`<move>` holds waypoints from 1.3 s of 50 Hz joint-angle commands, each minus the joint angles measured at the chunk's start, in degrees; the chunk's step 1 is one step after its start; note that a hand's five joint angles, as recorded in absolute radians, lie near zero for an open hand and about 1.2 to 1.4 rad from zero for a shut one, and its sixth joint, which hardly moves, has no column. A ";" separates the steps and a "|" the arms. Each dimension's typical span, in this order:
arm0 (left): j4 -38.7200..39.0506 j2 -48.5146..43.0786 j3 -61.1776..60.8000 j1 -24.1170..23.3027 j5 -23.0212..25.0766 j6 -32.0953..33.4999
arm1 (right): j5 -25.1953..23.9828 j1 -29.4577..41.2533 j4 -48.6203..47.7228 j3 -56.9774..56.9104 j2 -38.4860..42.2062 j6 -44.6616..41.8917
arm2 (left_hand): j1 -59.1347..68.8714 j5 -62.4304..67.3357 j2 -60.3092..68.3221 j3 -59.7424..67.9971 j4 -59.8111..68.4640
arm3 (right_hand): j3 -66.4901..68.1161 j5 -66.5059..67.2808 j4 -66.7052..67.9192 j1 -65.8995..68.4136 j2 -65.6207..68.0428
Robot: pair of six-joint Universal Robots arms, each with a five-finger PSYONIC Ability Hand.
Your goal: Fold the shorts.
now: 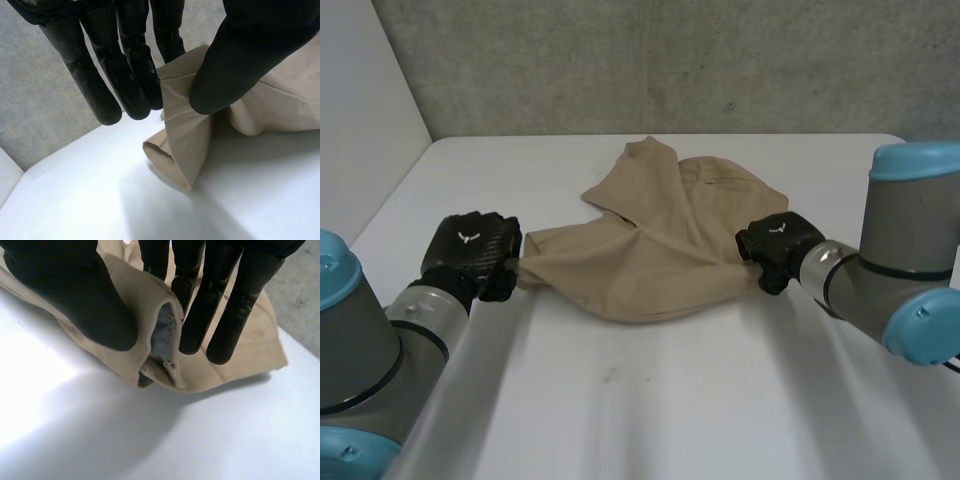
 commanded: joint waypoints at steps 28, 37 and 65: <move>0.60 -3.99 5.80 1.40 0.42 -0.05 | -3.60 -0.80 -17.46 38.78 -30.87 3.49 | 16.80 14.57 11.37 11.71 11.53 | -16.12 -14.74 -15.83 -2.84 -15.08; 0.60 -4.34 6.86 1.23 0.33 -0.14 | -3.52 -0.72 -20.54 37.92 -22.36 3.22 | 16.80 14.57 11.37 11.71 11.53 | -23.01 -21.63 -22.72 -9.72 -21.97; 0.60 -7.24 9.58 1.40 0.33 -0.14 | 0.88 1.04 -26.08 18.84 -1.08 3.93 | 16.80 14.57 11.37 11.71 11.53 | -29.92 -28.54 -29.63 -16.63 -28.88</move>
